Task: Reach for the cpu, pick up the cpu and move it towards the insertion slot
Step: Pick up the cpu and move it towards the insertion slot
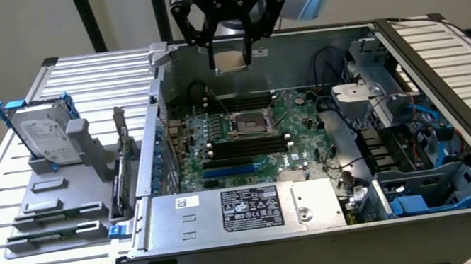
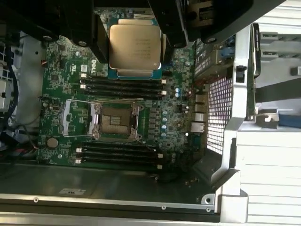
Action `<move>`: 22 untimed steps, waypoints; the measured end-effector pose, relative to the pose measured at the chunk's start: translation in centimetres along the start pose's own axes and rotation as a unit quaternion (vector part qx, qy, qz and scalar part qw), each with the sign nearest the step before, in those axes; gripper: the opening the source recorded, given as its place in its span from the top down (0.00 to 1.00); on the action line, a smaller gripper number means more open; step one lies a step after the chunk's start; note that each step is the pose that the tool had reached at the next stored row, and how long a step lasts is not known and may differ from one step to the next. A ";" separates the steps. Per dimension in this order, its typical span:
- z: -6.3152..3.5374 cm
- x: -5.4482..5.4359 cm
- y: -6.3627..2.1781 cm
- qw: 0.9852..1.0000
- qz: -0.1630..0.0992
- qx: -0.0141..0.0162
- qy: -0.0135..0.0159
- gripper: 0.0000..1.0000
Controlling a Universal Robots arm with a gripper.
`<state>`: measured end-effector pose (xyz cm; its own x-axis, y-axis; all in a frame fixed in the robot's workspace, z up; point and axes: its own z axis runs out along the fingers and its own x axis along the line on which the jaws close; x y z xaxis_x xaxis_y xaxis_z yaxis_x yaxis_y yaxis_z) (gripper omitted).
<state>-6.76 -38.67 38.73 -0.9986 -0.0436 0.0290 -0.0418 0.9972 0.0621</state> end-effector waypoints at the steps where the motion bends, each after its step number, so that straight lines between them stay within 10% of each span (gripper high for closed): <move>1: 0.10 -0.2 0.36 1.000 0.000 0.000 0.000 0.45; 12: 0.84 -2.3 3.74 1.000 0.000 0.000 0.000 0.45; 22: 1.16 -2.9 4.67 1.000 0.016 0.000 -0.001 0.45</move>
<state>-4.07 -33.82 37.78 -0.9995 -0.0118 0.0291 -0.0100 0.9980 0.0617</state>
